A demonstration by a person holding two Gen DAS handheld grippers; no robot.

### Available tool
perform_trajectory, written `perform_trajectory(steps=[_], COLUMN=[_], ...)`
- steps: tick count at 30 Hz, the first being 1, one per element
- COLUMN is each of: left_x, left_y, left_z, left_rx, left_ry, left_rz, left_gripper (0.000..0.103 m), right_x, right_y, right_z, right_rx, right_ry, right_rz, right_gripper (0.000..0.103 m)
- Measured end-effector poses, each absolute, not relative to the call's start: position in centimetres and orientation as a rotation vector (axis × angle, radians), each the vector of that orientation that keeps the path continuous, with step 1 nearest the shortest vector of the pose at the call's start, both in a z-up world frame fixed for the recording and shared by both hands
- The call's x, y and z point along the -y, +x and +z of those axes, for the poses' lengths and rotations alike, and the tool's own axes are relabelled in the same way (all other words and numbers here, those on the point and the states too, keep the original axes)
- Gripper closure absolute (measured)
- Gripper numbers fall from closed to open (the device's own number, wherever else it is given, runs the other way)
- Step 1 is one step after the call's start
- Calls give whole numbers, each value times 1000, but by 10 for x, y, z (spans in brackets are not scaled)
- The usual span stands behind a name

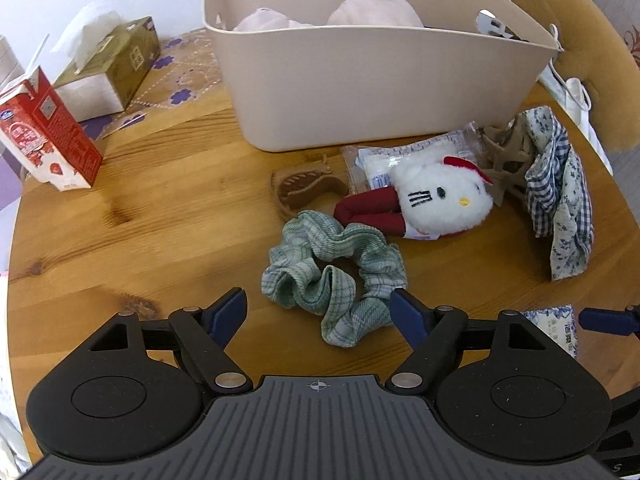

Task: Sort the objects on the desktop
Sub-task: 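Grasp the blue-white tissue pack with the right tool while the left tool grasps the green plaid scrunchie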

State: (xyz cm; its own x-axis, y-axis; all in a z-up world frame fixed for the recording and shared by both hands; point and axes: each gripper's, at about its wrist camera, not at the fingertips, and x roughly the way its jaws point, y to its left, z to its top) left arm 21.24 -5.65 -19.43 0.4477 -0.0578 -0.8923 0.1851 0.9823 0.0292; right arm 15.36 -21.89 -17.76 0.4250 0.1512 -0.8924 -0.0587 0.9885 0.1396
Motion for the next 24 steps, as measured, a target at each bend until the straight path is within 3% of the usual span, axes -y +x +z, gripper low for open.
perform_trajectory(steps=[6,8,11,16,24], left_x=[60,61,60,57,58], left_y=[216,217,218,219,208], left_z=[-202,-205,-207,-209,-204], left_rx=[-1101,-1110,-1123,-1149,-1145], left_ry=[147,151,132,117,144], left_rz=[-146,-151,-180,-208,-242], left_gripper=[27,44,59,82,88], right_x=[217,215,212,214,220], right_y=[157,159,159,158,152], right_z=[-181,-182,-183,-182,-177], right_rx=[-1110,-1109,-1097,-1089,-1079], right_ry=[112,109,81,74,96], right_rz=[86,73,55,68,65], right_gripper=[14,18,31,35,36])
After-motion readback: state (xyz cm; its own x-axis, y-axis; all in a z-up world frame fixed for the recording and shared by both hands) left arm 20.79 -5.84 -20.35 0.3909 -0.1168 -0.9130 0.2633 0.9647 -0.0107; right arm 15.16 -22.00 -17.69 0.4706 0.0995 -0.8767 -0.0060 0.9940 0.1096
